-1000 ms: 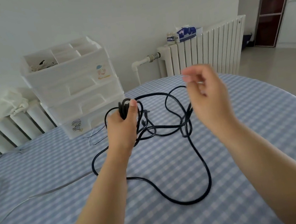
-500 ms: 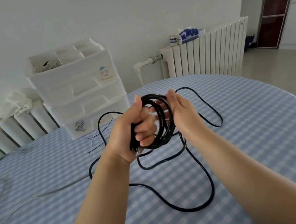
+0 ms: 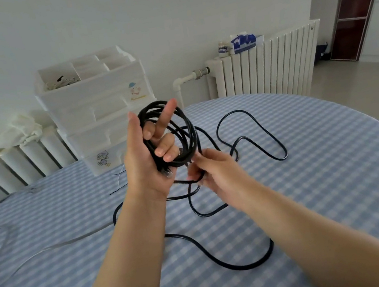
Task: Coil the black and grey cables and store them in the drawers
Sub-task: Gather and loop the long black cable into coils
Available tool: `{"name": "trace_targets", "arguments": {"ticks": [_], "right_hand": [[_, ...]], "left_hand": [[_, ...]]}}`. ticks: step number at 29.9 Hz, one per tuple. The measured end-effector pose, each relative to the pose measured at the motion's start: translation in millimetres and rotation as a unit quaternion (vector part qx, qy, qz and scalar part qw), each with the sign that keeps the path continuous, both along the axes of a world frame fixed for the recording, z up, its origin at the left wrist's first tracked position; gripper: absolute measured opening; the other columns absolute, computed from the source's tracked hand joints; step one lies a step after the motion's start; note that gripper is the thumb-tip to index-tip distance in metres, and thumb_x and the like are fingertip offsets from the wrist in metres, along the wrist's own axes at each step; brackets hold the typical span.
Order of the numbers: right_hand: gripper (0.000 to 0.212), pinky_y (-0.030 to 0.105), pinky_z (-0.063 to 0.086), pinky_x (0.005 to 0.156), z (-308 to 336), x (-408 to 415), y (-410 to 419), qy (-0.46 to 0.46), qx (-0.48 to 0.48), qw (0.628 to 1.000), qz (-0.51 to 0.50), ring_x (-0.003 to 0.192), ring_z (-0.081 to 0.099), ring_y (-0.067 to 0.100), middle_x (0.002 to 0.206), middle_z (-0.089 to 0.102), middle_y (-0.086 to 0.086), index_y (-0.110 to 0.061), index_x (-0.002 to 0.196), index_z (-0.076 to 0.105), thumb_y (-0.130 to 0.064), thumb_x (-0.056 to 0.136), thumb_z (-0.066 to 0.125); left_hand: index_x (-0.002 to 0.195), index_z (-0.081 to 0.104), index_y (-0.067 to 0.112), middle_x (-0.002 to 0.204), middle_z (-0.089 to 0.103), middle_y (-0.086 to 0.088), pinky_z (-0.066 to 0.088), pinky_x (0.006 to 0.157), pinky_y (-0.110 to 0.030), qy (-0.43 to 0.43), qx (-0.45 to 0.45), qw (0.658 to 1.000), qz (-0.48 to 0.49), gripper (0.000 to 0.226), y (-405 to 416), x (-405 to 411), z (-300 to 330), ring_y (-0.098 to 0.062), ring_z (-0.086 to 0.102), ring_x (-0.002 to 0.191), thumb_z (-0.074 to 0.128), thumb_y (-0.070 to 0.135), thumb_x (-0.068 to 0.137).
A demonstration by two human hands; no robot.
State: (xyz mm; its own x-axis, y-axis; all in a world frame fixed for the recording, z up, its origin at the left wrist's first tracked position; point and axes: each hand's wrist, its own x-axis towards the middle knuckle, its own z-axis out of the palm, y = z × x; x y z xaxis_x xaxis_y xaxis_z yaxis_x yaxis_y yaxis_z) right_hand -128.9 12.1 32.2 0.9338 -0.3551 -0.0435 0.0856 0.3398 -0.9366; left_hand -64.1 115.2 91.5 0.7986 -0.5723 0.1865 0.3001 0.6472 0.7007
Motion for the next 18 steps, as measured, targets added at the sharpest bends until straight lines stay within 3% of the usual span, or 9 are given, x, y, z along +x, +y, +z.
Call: {"name": "trace_targets", "arguments": {"ticks": [3,5,7,11,13,15,17,18], "right_hand": [[0.013,0.038,0.052,0.084,2.1,-1.7,-6.7,-0.085,0.124,0.988,-0.037,0.065,0.060,0.018,0.058,0.052,0.001,-0.009,0.087,0.057,-0.010,0.098,0.051],[0.009,0.032,0.054,0.065,6.9,-4.0,-13.2,-0.117,0.217,0.968,-0.044,0.052,0.049,0.013,0.057,0.045,0.000,-0.011,0.093,0.055,-0.010,0.099,0.048],[0.010,0.021,0.040,0.043,8.2,-3.9,-16.8,-0.062,0.184,0.979,-0.066,0.043,0.038,0.009,0.057,0.046,0.000,-0.011,0.096,0.053,-0.013,0.101,0.045],[0.021,0.018,0.030,0.032,8.2,-4.7,-6.2,0.120,0.020,0.992,-0.012,0.034,0.035,0.006,0.053,0.058,0.002,-0.009,0.094,0.055,-0.021,0.104,0.040],[0.024,0.015,0.028,0.030,10.4,-6.5,-2.0,0.169,0.011,0.984,0.049,0.031,0.034,0.004,0.055,0.056,0.004,-0.011,0.093,0.053,-0.026,0.105,0.038],[0.025,0.013,0.025,0.028,12.0,-7.0,-0.1,0.188,0.033,0.977,0.099,0.030,0.032,0.003,0.061,0.051,0.005,-0.013,0.091,0.052,-0.028,0.104,0.037],[0.022,0.013,0.020,0.028,10.9,-6.6,3.1,0.191,0.055,0.973,0.115,0.031,0.031,0.004,0.062,0.045,0.003,-0.018,0.085,0.052,-0.023,0.102,0.038],[0.023,0.012,0.019,0.029,10.2,-6.6,5.7,0.188,0.064,0.974,0.111,0.032,0.031,0.005,0.062,0.044,0.002,-0.020,0.083,0.052,-0.017,0.100,0.038]], "left_hand": [[0.057,0.034,0.019,0.124,0.066,-0.008,0.026,0.031,-0.013,0.039,-0.048,0.998,0.017,0.051,7.2,13.2,0.5,-0.004,0.030,0.031,0.034,0.045,0.101],[0.058,0.032,0.019,0.124,0.066,-0.006,0.026,0.031,-0.013,0.061,-0.059,0.996,0.031,0.050,10.3,18.2,-0.3,-0.005,0.030,0.032,0.033,0.044,0.101],[0.061,0.029,0.019,0.123,0.067,-0.005,0.026,0.031,-0.013,0.065,-0.054,0.995,0.047,0.047,10.0,16.9,-0.2,-0.004,0.031,0.032,0.033,0.044,0.101],[0.062,0.029,0.019,0.119,0.069,-0.004,0.030,0.034,-0.015,0.001,-0.006,0.996,0.094,0.047,0.7,1.9,1.8,-0.004,0.031,0.036,0.033,0.044,0.102],[0.063,0.029,0.018,0.119,0.069,-0.003,0.032,0.038,-0.018,-0.063,0.037,0.989,0.129,0.048,-6.0,-8.5,1.4,-0.007,0.031,0.039,0.031,0.044,0.102],[0.063,0.040,0.012,0.111,0.072,0.001,0.034,0.041,-0.022,-0.128,0.081,0.973,0.176,0.052,-12.5,-19.5,-1.9,-0.009,0.033,0.041,0.028,0.043,0.103],[0.080,0.060,0.010,0.090,0.073,0.012,0.037,0.043,-0.025,-0.182,0.115,0.950,0.228,0.052,-18.5,-27.5,-6.9,-0.010,0.039,0.041,0.027,0.042,0.103],[0.089,0.061,0.010,0.088,0.073,0.014,0.040,0.043,-0.026,-0.204,0.120,0.939,0.250,0.050,-20.5,-30.3,-8.4,-0.011,0.044,0.042,0.027,0.044,0.101]]}}
